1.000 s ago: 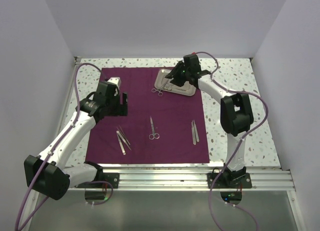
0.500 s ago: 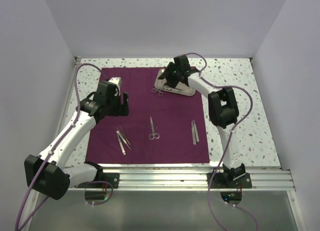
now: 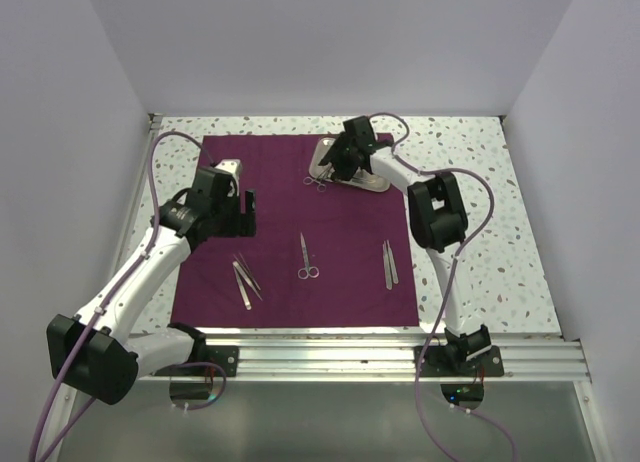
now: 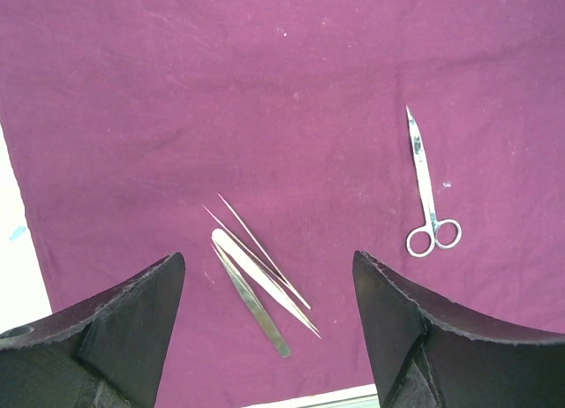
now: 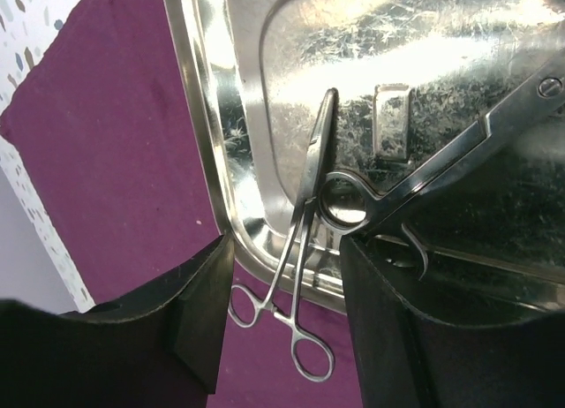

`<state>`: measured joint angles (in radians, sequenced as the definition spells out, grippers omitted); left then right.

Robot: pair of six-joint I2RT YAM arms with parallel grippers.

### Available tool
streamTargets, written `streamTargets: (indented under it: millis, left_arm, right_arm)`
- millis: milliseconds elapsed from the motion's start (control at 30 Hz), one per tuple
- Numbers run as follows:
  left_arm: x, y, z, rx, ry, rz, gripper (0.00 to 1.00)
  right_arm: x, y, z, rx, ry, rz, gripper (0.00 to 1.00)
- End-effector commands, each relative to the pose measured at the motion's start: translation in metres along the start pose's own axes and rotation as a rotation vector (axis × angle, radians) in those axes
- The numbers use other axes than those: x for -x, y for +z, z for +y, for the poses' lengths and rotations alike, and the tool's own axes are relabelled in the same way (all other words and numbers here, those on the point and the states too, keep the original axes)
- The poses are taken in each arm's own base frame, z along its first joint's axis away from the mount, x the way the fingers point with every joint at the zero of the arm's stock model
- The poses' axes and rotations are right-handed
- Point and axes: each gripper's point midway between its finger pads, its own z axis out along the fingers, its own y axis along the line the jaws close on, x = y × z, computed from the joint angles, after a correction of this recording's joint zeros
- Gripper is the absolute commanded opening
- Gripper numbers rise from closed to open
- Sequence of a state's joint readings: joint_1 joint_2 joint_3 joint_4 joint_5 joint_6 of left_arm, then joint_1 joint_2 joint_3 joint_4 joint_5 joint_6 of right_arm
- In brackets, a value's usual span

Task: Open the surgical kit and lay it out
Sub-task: Pick up the medical item from the container.

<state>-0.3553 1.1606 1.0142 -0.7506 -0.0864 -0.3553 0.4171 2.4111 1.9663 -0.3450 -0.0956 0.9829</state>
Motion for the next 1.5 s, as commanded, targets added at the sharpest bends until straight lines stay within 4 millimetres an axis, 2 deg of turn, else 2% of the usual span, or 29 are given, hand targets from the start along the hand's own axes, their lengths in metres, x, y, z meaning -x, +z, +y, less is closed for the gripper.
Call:
streamTargets:
  millis: [0, 400, 500, 533, 633, 700, 867, 967, 1000, 1067, 1100, 1167, 1200, 1267, 1300, 1333, 1367, 1400, 1433, 1467]
  left_arm:
    - [0.001, -0.003, 0.004, 0.009, 0.015, -0.015, 0.81]
    - [-0.005, 0.001, 0.008, 0.041, 0.048, -0.002, 0.8]
    - [-0.005, 0.001, 0.008, 0.046, 0.056, -0.001, 0.81]
    - [-0.006, 0.0, 0.008, 0.046, 0.06, 0.0, 0.81]
    - [-0.008, 0.0, 0.008, 0.053, 0.067, 0.006, 0.81]
    - [-0.009, 0.0, 0.007, 0.055, 0.071, 0.007, 0.81]
    - [-0.01, 0.002, 0.004, 0.047, 0.083, 0.013, 0.81]
    - [-0.007, 0.003, 0.002, 0.045, 0.085, 0.014, 0.81]
    - [-0.005, 0.003, 0.001, 0.046, 0.086, 0.009, 0.81]
    - [-0.003, 0.003, 0.001, 0.048, 0.083, 0.005, 0.81]
    - [-0.001, 0.002, 0.001, 0.053, 0.083, 0.0, 0.81]
    - [0.004, 0.001, 0.001, 0.058, 0.079, -0.011, 0.84]
    - [0.006, 0.0, 0.002, 0.066, 0.077, -0.018, 0.86]
    - [0.01, 0.0, 0.003, 0.075, 0.072, -0.026, 0.89]
    - [0.014, -0.002, 0.003, 0.082, 0.068, -0.04, 0.92]
    - [0.016, -0.003, 0.005, 0.091, 0.061, -0.045, 0.99]
    - [0.018, -0.003, 0.005, 0.098, 0.051, -0.048, 1.0]
    - [0.021, -0.004, 0.004, 0.098, 0.031, -0.053, 1.0]
    - [0.02, -0.003, 0.002, 0.088, 0.018, -0.048, 1.0]
    - [0.018, 0.002, -0.002, 0.065, 0.011, -0.031, 0.99]
  right_arm:
    - [0.005, 0.006, 0.008, 0.003, 0.008, -0.028, 0.55]
    - [-0.02, 0.034, 0.013, -0.007, 0.027, 0.006, 0.51]
    - [-0.029, 0.04, 0.006, -0.022, 0.031, 0.017, 0.32]
    - [-0.03, 0.043, 0.003, -0.026, 0.036, 0.02, 0.21]
    - [-0.041, 0.05, -0.011, -0.05, 0.046, 0.034, 0.06]
    - [-0.044, 0.051, -0.015, -0.057, 0.05, 0.036, 0.0]
    - [-0.041, 0.048, -0.01, -0.041, 0.043, 0.03, 0.0]
    - [-0.03, 0.036, 0.009, 0.003, 0.033, 0.015, 0.0]
    - [-0.02, 0.025, 0.024, 0.036, 0.031, -0.004, 0.0]
    - [-0.01, 0.011, 0.041, 0.081, 0.023, -0.02, 0.0]
    - [0.001, -0.006, 0.059, 0.122, 0.019, -0.042, 0.0]
    - [0.01, -0.026, 0.076, 0.167, 0.006, -0.061, 0.0]
    - [0.016, -0.046, 0.09, 0.203, 0.0, -0.081, 0.0]
    - [0.019, -0.066, 0.102, 0.245, -0.009, -0.086, 0.0]
    - [0.015, -0.073, 0.098, 0.249, -0.01, -0.079, 0.0]
    - [0.016, -0.096, 0.111, 0.287, -0.016, -0.091, 0.0]
    - [0.014, -0.108, 0.115, 0.308, -0.02, -0.089, 0.0]
    - [0.001, -0.108, 0.102, 0.294, -0.023, -0.065, 0.0]
    - [-0.002, -0.131, 0.113, 0.33, -0.049, -0.073, 0.0]
    - [-0.012, -0.137, 0.11, 0.33, -0.065, -0.055, 0.0]
